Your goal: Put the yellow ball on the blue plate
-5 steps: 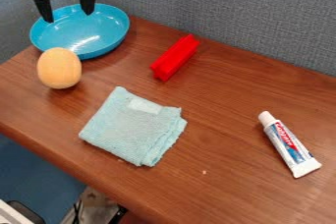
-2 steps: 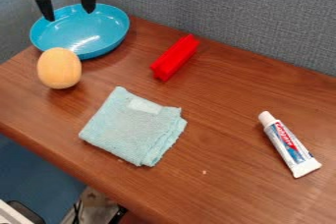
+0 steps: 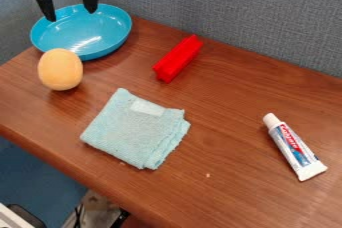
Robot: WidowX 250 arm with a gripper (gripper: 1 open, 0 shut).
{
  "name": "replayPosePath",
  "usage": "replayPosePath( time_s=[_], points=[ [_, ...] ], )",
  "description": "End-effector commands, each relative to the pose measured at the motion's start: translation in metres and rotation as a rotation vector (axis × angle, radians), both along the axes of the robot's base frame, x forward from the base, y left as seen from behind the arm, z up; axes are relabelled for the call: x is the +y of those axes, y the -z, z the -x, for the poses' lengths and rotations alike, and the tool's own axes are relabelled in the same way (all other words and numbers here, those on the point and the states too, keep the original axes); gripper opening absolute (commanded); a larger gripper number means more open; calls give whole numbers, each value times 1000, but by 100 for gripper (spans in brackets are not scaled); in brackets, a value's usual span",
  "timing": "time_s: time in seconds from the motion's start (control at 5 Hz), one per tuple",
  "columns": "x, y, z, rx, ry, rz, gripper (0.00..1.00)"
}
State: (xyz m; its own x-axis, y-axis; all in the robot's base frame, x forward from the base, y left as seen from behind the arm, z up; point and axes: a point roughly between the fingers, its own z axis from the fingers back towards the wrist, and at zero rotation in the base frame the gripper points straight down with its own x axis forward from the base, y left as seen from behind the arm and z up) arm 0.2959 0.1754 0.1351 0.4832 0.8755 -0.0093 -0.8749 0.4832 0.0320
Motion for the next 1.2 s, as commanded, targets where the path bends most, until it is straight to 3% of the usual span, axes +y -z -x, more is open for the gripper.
replayPosePath(
  time_s=[0.0,1.0],
  points=[
    [8,-33,0,-94,-17,-54,100],
    [11,-32,-3,-108,-22,-69,100]
  ],
)
